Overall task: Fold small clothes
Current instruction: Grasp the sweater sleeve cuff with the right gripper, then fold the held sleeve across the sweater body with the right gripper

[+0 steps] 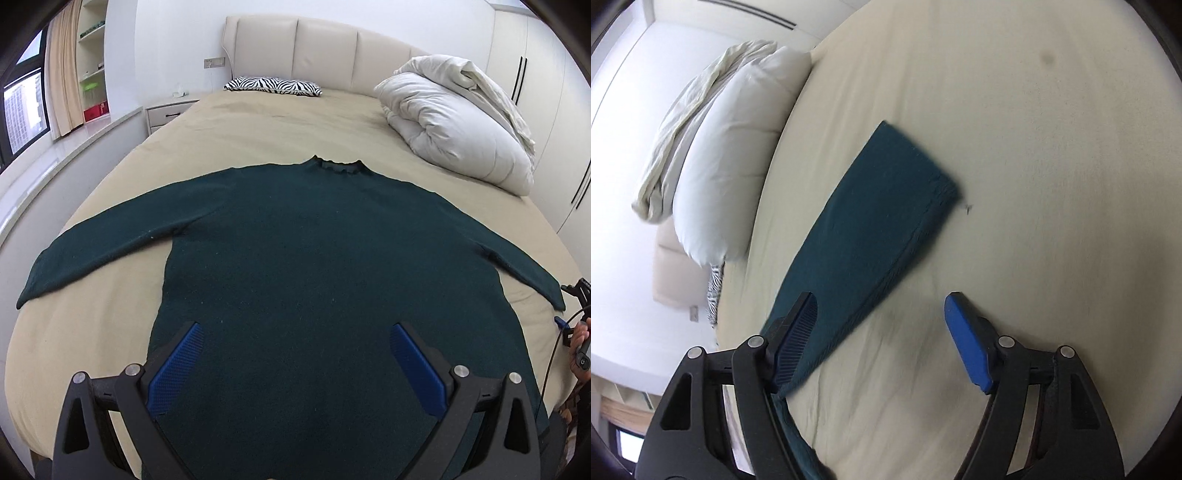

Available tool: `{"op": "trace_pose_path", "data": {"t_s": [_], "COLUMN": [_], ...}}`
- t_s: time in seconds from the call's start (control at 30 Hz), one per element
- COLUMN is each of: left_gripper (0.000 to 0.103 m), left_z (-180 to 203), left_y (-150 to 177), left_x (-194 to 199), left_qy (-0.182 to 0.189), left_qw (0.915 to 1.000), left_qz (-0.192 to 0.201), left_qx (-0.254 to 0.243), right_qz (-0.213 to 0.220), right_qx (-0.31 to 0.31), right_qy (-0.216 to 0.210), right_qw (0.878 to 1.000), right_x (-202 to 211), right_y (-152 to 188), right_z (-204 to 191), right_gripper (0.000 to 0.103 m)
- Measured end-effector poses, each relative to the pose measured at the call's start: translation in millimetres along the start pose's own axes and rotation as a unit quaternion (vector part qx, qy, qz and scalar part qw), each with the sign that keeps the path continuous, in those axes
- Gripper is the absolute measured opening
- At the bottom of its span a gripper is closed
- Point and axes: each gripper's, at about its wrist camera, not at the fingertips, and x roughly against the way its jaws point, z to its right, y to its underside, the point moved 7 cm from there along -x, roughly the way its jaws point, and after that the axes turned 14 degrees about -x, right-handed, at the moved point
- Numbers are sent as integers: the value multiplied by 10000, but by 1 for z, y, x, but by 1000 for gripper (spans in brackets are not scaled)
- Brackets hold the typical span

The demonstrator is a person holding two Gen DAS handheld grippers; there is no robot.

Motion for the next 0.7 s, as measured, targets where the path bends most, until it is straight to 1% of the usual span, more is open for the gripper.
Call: {"op": "trace_pose_path", "data": {"t_s": [0.07,0.13,0.2,0.3,0.33,0.37,0.43,0.5,0.57,0.63,0.7], "left_gripper": [103,103,103,103,102,101,96,94,91,90,90], "left_z": [2,5,5,0,-4,-6,-12,-16,-20,-24,-31], "left_y": [-5,-6,-7,-6,-5,-5,-5,-5,-7,-9,-13], "left_x": [-3,-6,-9,-11,-13,-14,-17,-19,-20,-20,-20], "left_qy": [-22,90,192,405,495,553,735,859,956,1037,1095], "left_qw": [9999,9998,9997,9991,9986,9982,9966,9952,9938,9925,9910], "left_qz": [49,69,76,115,103,104,113,111,160,209,283], "left_qx": [-90,-147,-141,35,129,188,350,460,542,614,722], "right_qz": [60,114,176,254,303,354,439,579,534,329,75], "right_qx": [-110,-189,-242,-237,-173,-69,208,676,1200,1810,2562], "right_qy": [-74,-110,-177,-43,94,283,421,442,354,193,-19], "right_qw": [9999,9997,9994,9994,9993,9989,9979,9950,9907,9827,9666], "right_x": [-7,-14,-20,-32,-35,-36,-36,-32,-32,-35,-43], "right_y": [-11,-22,-34,-41,-46,-49,-46,-34,-11,27,79], "right_z": [-1,-7,-12,-24,-25,-26,-41,-64,-98,-136,-182], "right_gripper": [70,70,67,46,29,14,8,7,7,7,7]}}
